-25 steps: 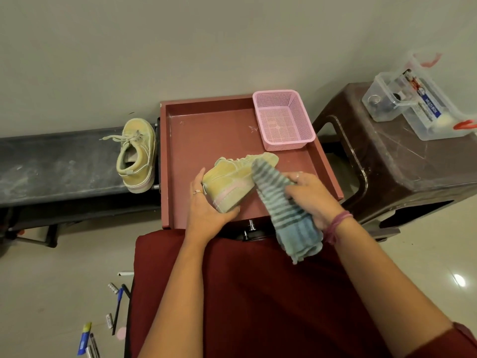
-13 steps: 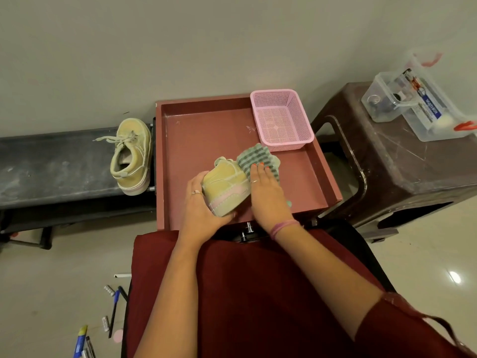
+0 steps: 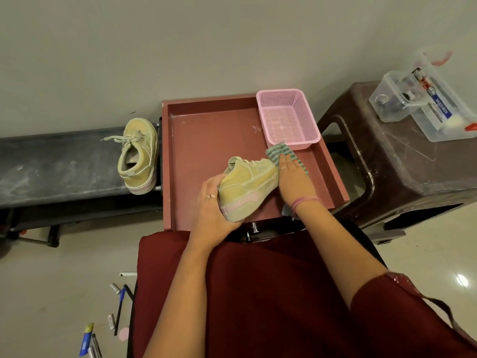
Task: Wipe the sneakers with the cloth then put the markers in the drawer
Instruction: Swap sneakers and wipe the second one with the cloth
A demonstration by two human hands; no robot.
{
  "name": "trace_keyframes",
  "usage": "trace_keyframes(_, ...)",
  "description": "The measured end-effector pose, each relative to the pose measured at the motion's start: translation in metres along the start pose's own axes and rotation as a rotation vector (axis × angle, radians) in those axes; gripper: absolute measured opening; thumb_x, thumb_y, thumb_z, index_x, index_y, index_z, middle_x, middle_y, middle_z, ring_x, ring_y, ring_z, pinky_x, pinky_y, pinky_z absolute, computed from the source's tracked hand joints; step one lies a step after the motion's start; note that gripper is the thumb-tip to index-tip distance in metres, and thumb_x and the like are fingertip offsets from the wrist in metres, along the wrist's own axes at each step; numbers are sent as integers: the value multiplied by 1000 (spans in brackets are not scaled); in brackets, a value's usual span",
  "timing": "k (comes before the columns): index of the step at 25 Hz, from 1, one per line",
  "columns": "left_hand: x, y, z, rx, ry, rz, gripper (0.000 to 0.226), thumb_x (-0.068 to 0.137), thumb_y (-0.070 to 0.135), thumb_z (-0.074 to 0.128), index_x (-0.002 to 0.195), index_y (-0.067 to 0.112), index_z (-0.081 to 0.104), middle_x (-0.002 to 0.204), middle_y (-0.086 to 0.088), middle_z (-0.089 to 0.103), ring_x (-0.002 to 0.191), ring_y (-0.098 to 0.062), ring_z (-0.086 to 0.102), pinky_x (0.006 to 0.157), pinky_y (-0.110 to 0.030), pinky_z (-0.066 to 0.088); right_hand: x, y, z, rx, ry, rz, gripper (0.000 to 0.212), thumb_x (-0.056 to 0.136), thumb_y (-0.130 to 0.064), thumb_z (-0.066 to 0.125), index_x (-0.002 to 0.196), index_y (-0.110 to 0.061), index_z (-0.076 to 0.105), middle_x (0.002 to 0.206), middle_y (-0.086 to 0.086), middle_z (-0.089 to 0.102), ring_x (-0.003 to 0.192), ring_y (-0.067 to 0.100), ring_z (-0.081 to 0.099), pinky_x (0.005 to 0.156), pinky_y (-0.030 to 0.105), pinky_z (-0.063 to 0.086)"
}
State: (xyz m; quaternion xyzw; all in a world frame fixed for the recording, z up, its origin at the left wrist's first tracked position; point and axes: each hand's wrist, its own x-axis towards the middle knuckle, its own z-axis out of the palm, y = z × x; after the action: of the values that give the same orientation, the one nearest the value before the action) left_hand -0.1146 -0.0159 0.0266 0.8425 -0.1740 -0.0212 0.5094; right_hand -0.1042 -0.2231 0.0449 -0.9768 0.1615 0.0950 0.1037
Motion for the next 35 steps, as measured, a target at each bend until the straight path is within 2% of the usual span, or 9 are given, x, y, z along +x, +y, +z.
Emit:
trace_keyframes(3, 1, -2, 0, 8, 7, -6, 88, 55, 19, 87, 132, 22, 44, 124, 11, 44, 116, -4, 45, 94, -12, 37, 6, 4, 0, 109, -34, 28, 61, 95, 5, 29, 150, -4, 6, 158, 15, 9, 146, 27, 11, 116, 31, 8)
trace_keyframes(8, 3, -5, 1, 16, 19, -17, 91, 53, 27, 88, 132, 20, 44, 124, 9, 43, 115, -7, 46, 94, -19, 40, -53, -45, 12, 337, 37, -218, 76, 86, 14, 35, 151, -14, 9, 159, 3, 8, 147, 18, 5, 119, 30, 8)
trace_keyframes(11, 1, -5, 1, 32, 19, -9, 91, 53, 24, 89, 133, 19, 44, 125, 8, 43, 115, -7, 46, 96, -22, 42, -36, -31, 15, 179, 127, -218, 71, 91, 4, 42, 151, -12, 9, 159, 6, 13, 147, 20, 10, 119, 30, 9)
trace_keyframes(15, 0, -3, 1, 20, 6, 7, 89, 56, 17, 87, 133, 23, 43, 126, 9, 44, 118, -9, 46, 97, -22, 41, 11, -8, 9, 49, 92, -60, 53, 98, 0, 27, 150, -9, 18, 156, 10, 21, 145, 25, 18, 118, 31, 12)
trace_keyframes(19, 0, -4, 1, 24, 1, 10, 87, 56, 16, 85, 133, 22, 43, 125, 11, 42, 117, -8, 45, 96, -31, 45, 8, -19, 8, 219, 56, -10, 60, 93, 7, 32, 149, -9, 18, 157, 9, 18, 146, 24, 13, 118, 30, 7)
trace_keyframes(23, 1, -5, 3, 3, 5, -23, 91, 56, 23, 89, 134, 19, 43, 125, 9, 42, 117, -11, 46, 94, -23, 40, -53, -57, 13, 421, 84, -166, 73, 87, 15, 36, 151, -14, 14, 159, 0, 12, 147, 18, 3, 116, 24, 4)
trace_keyframes(27, 0, -3, 4, 26, 3, 4, 87, 57, 22, 86, 133, 21, 44, 126, 11, 42, 117, -8, 44, 95, -24, 39, -42, -25, 17, 190, 164, -274, 81, 85, 6, 53, 151, -13, 10, 158, 4, 15, 147, 22, 10, 120, 33, 9)
trace_keyframes(31, 0, 1, 5, 27, -22, 48, 83, 58, 33, 80, 132, 23, 44, 125, 12, 41, 117, -8, 43, 96, -23, 38, 1, -6, 10, 185, 79, -40, 62, 95, 4, 33, 151, -12, 12, 159, 7, 14, 147, 24, 8, 118, 32, 8)
trace_keyframes(35, 1, -2, 6, 19, -1, 19, 90, 56, 35, 85, 134, 17, 43, 127, 8, 41, 120, -13, 44, 98, -28, 41, -31, -55, 10, 397, 35, -179, 72, 88, 12, 37, 151, -15, 16, 158, 1, 16, 147, 20, 6, 117, 28, 7)
